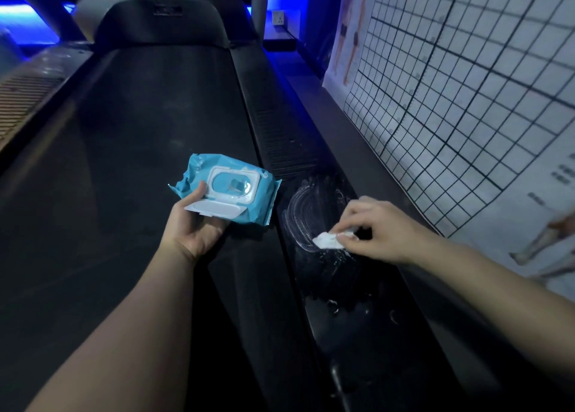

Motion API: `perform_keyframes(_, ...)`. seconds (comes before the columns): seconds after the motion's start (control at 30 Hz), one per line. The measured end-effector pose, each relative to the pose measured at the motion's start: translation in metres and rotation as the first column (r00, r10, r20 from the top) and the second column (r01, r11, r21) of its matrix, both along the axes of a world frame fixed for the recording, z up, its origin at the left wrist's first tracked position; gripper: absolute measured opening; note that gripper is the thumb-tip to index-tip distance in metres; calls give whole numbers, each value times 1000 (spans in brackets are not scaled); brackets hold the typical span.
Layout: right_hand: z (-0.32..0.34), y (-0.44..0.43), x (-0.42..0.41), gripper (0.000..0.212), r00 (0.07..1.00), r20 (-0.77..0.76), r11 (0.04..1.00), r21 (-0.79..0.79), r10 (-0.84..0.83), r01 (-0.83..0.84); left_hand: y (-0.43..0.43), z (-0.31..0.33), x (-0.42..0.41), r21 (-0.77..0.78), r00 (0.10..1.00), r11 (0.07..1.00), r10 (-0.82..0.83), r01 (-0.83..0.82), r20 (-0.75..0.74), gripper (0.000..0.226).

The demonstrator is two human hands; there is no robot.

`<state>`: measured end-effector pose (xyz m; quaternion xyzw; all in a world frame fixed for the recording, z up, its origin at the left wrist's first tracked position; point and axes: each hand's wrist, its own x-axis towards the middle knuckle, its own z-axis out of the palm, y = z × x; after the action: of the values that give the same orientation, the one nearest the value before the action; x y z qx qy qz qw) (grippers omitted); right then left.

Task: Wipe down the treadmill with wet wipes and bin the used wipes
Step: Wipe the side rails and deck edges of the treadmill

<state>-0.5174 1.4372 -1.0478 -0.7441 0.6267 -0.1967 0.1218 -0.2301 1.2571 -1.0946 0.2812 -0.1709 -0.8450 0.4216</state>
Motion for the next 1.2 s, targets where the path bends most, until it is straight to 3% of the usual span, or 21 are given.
perform_keyframes(0.13,20,7,4,12,998,68,993,115,-16,8,5,1,-1,-6,1000,1000,15,-15,21,40)
perform_keyframes(0.27,20,-21,-13,11,922,217,939,-53,-321,340,10,2,-3,-4,999,1000,31,-31,32,41)
perform_keyframes(0.37,2,-34,-16,15,879,149,875,-115,-452,470,13,4,-3,-8,998,999,47,-47,46,40)
perform_keyframes(0.5,-5,-12,-8,21,958,14,954,-85,-287,287,15,5,-4,3,996,998,61,-61,69,45)
perform_keyframes(0.67,-1,34,-2,19,999,25,998,-36,-43,44,12,2,-4,8,996,997,73,-74,60,47)
perform_keyframes(0.8,-4,50,15,24,999,-13,996,-77,40,-41,11,-1,-4,8,994,996,85,-86,67,47)
perform_keyframes(0.87,1,43,16,20,999,39,996,-84,35,-32,11,-1,-4,13,994,996,90,-91,63,47)
perform_keyframes(0.97,12,17,6,8,976,172,972,-165,-137,165,11,-2,-4,7,992,995,94,-95,79,45)
perform_keyframes(1.07,13,-21,-14,11,879,268,878,-172,-394,446,10,-3,-3,16,993,996,90,-92,77,46)
perform_keyframes(1.2,-4,-52,-20,15,848,131,828,-183,-514,530,7,-2,-3,14,996,998,67,-68,65,41)
